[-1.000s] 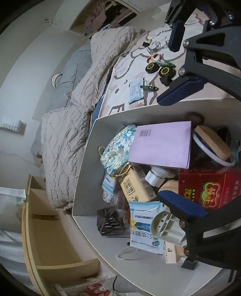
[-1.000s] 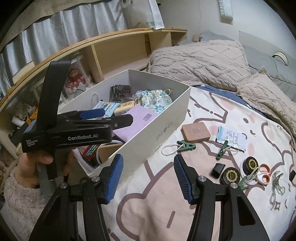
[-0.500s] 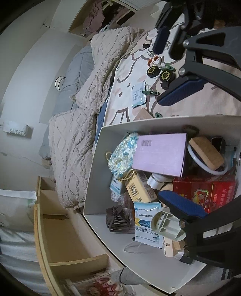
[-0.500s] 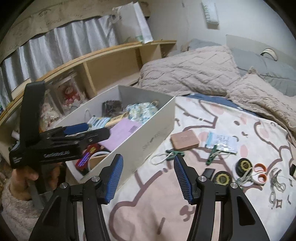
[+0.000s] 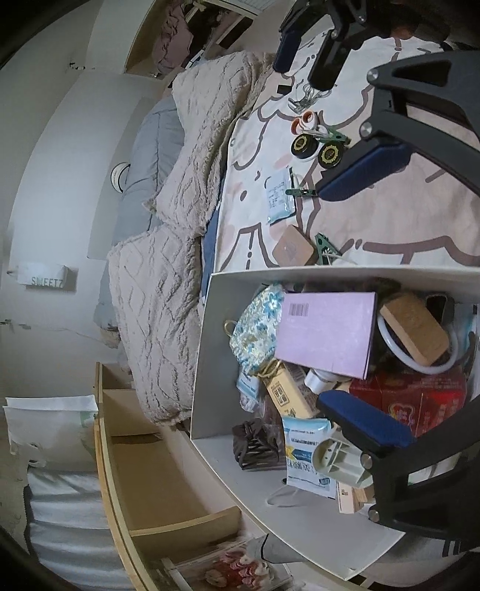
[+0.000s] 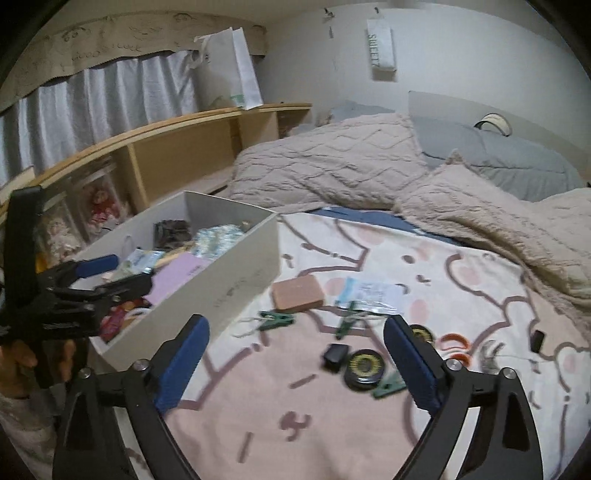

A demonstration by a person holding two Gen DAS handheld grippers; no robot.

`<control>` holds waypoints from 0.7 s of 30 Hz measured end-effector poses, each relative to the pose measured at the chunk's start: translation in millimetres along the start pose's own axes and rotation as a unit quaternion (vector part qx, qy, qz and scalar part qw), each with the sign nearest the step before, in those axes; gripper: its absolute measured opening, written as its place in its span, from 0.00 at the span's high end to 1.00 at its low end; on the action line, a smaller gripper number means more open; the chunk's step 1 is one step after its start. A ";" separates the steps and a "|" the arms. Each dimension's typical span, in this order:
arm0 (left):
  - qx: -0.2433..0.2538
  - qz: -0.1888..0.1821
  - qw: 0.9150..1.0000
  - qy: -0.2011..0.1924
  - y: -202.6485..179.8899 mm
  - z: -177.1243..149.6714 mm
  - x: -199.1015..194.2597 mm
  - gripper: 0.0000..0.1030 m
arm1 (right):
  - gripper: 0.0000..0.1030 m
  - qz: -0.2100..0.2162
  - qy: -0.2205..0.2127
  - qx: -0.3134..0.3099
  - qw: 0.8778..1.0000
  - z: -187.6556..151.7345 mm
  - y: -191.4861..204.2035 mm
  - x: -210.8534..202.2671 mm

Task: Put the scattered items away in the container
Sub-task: 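Withdraw both tools from the box back toward the bed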

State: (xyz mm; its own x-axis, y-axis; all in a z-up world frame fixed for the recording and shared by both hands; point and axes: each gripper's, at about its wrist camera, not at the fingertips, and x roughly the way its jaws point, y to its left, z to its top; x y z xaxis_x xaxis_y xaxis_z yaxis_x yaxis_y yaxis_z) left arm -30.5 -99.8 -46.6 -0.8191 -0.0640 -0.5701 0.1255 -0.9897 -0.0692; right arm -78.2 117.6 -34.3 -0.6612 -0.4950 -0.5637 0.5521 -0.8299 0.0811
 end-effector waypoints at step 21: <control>0.001 -0.019 0.999 -0.048 -28.4 -10.0 0.4 0.00 | 0.00 -0.113 -0.022 0.050 0.992 -37.7 -88.9 -16.4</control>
State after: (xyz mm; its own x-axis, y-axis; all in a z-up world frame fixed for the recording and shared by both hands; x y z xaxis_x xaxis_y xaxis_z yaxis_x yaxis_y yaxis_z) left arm -28.7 -70.4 -53.0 -0.8734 -0.0375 -0.4856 0.0913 -0.9920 -0.0875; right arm -97.2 209.2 -63.2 -0.7855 -0.3024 -0.5399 0.3357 -0.9412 0.0388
